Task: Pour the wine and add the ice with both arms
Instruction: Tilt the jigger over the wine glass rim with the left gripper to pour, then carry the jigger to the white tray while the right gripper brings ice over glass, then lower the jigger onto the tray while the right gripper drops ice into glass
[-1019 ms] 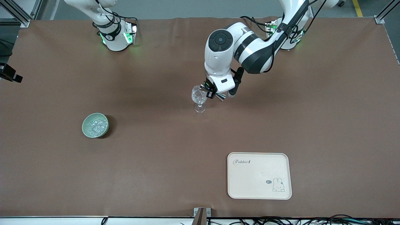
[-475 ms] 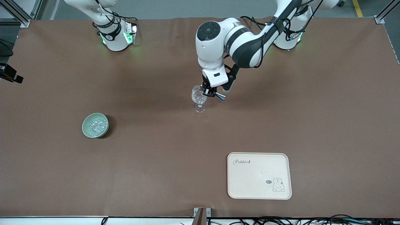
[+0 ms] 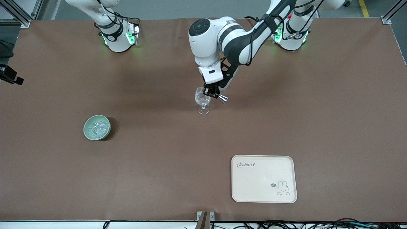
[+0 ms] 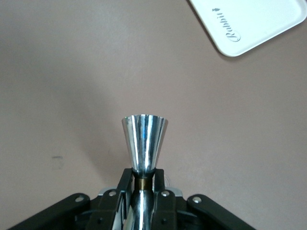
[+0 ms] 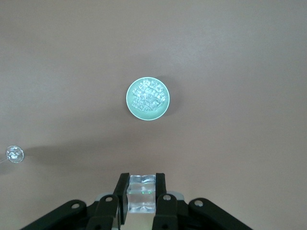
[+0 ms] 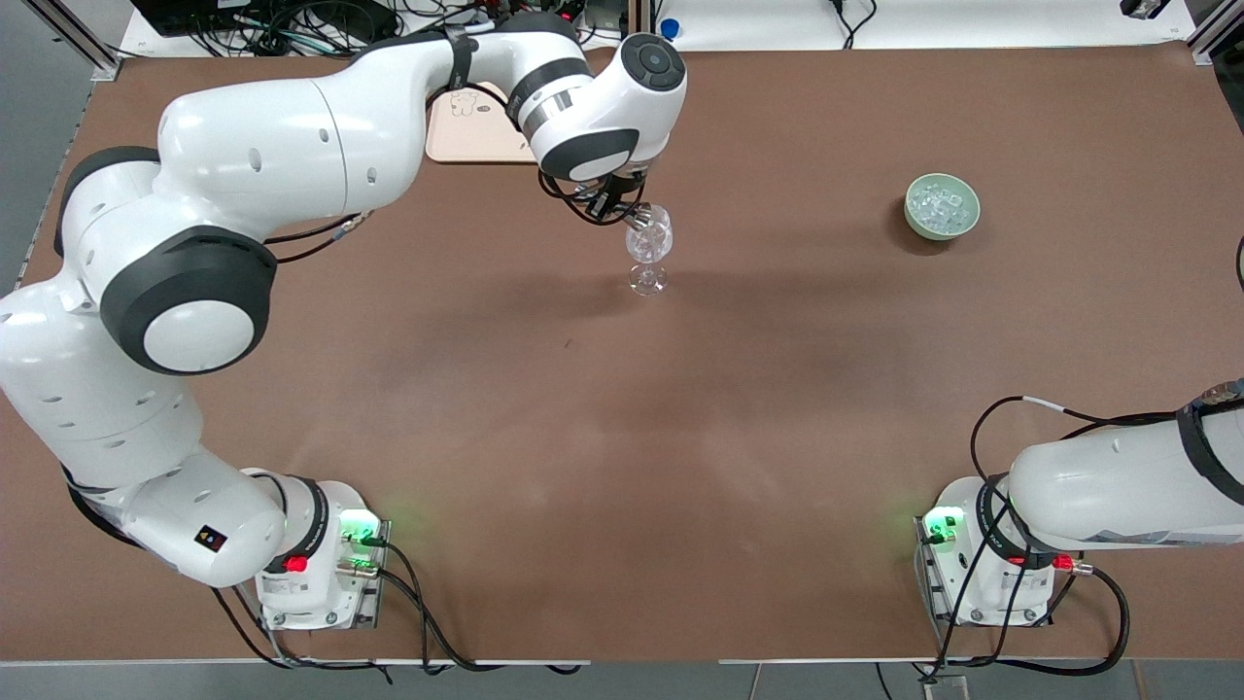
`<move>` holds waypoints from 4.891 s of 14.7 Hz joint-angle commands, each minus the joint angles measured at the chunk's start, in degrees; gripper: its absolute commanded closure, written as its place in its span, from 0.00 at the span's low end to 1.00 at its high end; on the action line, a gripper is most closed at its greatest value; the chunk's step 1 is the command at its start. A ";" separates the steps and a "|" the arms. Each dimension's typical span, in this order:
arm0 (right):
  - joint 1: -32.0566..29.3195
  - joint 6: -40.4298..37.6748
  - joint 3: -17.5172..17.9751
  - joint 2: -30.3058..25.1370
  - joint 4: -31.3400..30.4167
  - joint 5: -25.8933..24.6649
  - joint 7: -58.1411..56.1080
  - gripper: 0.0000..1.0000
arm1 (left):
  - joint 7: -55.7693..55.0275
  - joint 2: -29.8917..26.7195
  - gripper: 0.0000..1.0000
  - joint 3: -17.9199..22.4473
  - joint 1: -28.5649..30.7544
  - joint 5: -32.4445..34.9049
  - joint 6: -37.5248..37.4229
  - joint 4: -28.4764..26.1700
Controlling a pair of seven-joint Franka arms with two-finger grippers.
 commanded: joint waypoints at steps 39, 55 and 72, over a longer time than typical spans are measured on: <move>43.70 17.85 0.77 17.34 0.72 4.52 56.79 1.00 | 48.80 17.08 0.99 0.76 39.60 -64.61 13.44 15.21; 51.27 25.77 0.68 24.91 -0.86 9.62 66.39 0.98 | 67.96 35.89 0.96 0.76 47.35 -90.37 13.44 19.51; 51.98 25.68 0.68 26.67 -1.39 10.06 65.86 0.80 | 70.26 23.60 0.00 1.02 50.78 -28.29 -0.06 18.90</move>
